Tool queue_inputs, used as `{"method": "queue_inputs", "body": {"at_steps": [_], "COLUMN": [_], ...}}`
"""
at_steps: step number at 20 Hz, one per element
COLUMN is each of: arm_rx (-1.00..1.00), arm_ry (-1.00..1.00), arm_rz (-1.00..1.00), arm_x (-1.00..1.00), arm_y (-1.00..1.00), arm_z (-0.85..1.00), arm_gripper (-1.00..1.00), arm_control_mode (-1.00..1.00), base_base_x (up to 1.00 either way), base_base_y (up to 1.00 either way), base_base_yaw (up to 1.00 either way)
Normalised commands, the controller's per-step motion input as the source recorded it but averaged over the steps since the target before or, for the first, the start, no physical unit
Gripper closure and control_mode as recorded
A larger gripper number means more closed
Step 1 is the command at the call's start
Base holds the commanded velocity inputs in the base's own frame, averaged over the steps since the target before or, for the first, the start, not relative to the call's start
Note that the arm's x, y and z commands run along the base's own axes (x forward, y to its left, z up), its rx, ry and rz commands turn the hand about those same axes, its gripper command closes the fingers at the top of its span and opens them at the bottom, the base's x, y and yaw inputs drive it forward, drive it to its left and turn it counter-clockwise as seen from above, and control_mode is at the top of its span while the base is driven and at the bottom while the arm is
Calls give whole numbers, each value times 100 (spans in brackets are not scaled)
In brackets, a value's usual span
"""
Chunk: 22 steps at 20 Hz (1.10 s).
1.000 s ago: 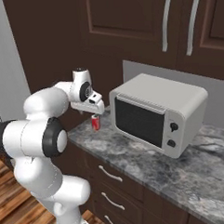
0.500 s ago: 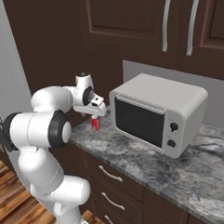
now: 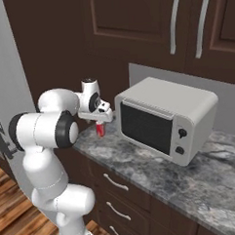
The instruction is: Four empty soda cans are scattered around the kitchen. Gather all the cans and cluster them next to the stove for recycling.
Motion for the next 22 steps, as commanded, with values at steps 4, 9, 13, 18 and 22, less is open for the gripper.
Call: {"method": "queue_inputs", "body": {"at_steps": [4, 9, 13, 18, 22], "arm_rx": [0, 0, -4, -6, 0], "arm_ry": [0, 0, 0, 0, 1], "arm_rz": [15, 13, 11, 9, 4], "arm_x": [20, 24, 32, 15, -2], "arm_y": [2, 1, 1, 8, 0], "arm_z": [-12, -10, -7, -11, -14], "arm_gripper": [-100, -100, -100, -100, -100], "arm_control_mode": [-100, -100, -100, -100, -100], "base_base_x": [0, 0, 0, 0, 0], "base_base_y": [0, 0, 0, 0, 0], "base_base_yaw": [0, 0, 0, 0, 0]}}
